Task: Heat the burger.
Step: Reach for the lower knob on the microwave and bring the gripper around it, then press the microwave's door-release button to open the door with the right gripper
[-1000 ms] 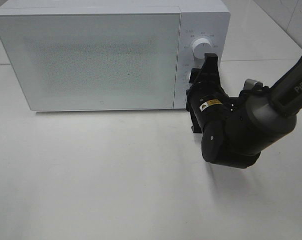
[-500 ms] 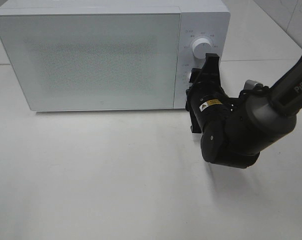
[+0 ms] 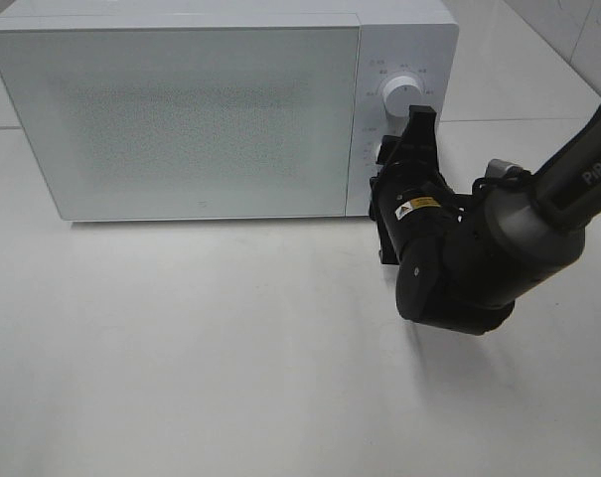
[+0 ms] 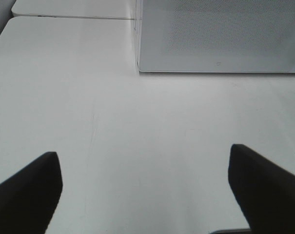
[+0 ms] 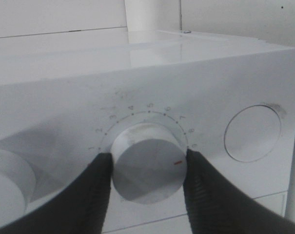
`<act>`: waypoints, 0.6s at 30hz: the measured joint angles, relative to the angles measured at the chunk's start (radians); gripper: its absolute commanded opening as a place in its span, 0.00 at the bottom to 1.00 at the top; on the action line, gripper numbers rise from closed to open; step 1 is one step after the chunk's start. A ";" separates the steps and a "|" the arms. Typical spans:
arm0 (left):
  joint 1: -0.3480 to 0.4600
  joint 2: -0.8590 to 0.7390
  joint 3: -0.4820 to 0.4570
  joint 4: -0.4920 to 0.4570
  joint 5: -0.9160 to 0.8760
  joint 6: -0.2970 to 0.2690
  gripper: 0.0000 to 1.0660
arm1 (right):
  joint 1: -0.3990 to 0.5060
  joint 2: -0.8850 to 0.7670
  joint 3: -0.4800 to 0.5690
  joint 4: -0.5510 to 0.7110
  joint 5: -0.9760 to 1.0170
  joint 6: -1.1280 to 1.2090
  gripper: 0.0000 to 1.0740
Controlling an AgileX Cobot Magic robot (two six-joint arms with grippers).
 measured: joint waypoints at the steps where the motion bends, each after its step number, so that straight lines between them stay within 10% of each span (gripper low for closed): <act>1: 0.000 0.000 0.000 0.000 0.000 0.000 0.79 | 0.000 0.000 0.000 0.000 0.000 0.000 0.40; 8: 0.000 0.000 0.000 0.000 0.000 0.000 0.79 | 0.004 0.000 -0.003 0.010 0.001 -0.079 0.66; 18: 0.000 0.000 0.000 0.000 0.000 0.000 0.79 | 0.005 0.000 0.057 -0.032 0.001 -0.099 0.71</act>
